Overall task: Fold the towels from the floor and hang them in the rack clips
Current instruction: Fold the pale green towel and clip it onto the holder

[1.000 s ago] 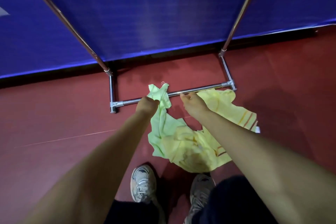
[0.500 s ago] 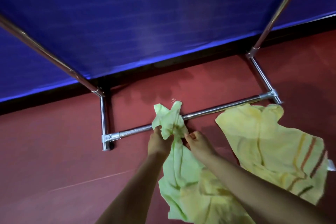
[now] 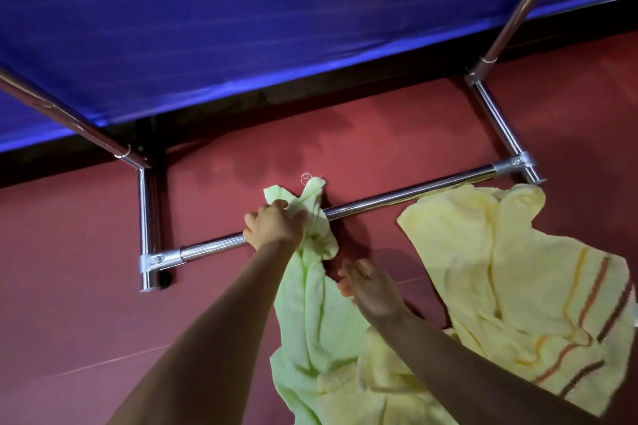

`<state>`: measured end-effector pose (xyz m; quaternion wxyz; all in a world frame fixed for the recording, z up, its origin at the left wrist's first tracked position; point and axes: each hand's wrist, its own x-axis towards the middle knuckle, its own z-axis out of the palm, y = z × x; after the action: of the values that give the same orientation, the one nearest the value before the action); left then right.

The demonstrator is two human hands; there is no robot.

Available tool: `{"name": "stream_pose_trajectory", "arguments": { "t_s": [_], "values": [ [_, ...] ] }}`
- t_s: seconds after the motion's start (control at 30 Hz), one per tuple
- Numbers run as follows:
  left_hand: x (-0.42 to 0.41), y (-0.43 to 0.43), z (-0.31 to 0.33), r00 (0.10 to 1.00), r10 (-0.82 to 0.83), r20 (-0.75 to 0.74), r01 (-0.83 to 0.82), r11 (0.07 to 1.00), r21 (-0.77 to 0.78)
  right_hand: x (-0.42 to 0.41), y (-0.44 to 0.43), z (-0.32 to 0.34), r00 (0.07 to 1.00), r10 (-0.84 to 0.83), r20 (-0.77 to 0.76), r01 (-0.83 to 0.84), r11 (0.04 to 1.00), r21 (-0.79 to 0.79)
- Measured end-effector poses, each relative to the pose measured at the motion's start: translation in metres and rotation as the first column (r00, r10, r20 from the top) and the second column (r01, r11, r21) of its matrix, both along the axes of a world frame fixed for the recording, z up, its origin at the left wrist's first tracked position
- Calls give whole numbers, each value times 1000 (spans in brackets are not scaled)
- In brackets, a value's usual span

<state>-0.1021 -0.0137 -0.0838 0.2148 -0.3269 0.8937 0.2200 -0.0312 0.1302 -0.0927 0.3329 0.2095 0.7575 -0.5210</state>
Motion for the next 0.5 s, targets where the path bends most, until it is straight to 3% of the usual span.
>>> {"name": "stream_pose_trajectory", "arguments": {
  "t_s": [0.13, 0.2, 0.27, 0.37, 0.5],
  "values": [
    [-4, 3, 5, 998, 36, -50, -35, 999, 32, 2, -2, 5, 999, -39, 7, 39, 999, -28],
    [-2, 4, 8, 982, 78, -170, -64, 994, 86, 2, -3, 12, 998, -59, 17, 59, 997, -44],
    [1, 5, 14, 925, 141, -352, -54, 967, 247, 1, -3, 18, 997, -71, 11, 71, 996, -51],
    [7, 6, 42, 825, 304, -476, -32, 867, 497, 1, -2, 32, 996, -86, -31, 84, 995, -58],
    [14, 0, 94, 758, 505, -413, -49, 675, 736, -4, 2, 70, 971, -238, -28, 229, 956, -182]
  ]
}}
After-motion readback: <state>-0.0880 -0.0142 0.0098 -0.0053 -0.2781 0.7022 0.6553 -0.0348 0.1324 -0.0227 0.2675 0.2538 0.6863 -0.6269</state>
